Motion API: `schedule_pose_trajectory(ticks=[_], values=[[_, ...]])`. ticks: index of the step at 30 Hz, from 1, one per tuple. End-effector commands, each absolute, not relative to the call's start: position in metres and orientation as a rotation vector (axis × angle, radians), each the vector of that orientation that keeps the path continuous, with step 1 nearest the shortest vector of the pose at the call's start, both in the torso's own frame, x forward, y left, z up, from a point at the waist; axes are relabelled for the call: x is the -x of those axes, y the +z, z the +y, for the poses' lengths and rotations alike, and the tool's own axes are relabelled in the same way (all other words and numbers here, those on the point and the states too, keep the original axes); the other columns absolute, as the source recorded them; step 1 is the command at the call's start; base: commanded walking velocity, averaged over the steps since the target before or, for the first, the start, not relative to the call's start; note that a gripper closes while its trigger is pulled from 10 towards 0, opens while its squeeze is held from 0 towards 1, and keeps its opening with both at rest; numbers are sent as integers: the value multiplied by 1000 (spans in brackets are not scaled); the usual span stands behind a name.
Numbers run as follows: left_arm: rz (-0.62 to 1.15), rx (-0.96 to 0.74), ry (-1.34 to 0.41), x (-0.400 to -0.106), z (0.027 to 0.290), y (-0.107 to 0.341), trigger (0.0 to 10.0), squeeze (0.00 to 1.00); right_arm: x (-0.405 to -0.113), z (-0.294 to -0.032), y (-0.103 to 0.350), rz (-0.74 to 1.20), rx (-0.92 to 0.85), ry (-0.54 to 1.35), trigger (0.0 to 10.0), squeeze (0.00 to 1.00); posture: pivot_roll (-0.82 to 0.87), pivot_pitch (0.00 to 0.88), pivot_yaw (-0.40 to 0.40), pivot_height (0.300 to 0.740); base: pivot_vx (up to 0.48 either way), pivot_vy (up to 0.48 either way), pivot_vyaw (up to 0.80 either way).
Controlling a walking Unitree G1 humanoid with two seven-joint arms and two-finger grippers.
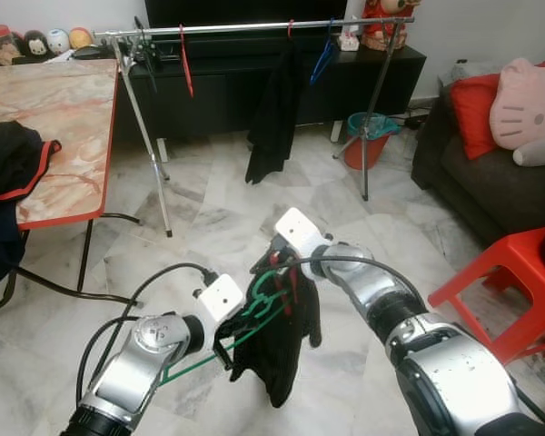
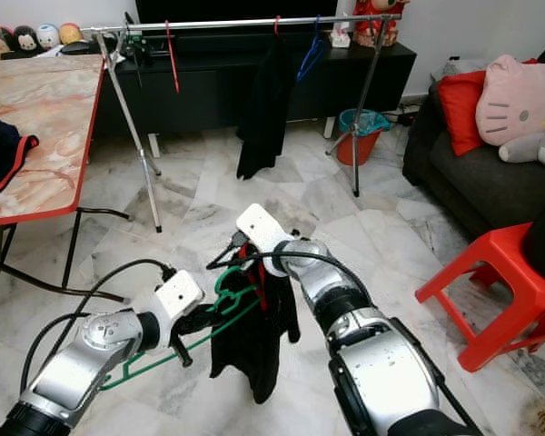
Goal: Hang hanger
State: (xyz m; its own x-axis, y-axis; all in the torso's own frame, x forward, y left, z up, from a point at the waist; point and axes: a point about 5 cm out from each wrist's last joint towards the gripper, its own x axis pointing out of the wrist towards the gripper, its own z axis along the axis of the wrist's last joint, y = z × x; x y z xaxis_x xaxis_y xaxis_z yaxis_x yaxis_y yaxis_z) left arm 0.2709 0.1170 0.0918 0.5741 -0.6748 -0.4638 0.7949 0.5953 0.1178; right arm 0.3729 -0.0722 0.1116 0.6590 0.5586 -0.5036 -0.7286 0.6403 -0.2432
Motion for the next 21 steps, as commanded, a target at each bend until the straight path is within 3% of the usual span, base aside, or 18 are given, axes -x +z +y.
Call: schedule_pose_trajectory(ticks=[1,10,21], values=[[380,-300,-912,-270,107,94,10000,0,-379,-60,136,302,476,805,10000,0,74,25,-109,740,0,0,0],[343,-299,-688,-291,115,98,10000,0,-376,-59,139,299,443,846,10000,0,68,28,-109,740,0,0,0],[278,-261,-621,-298,111,105,10000,0,-373,-67,136,327,410,798,10000,0,63,30,-112,740,0,0,0]])
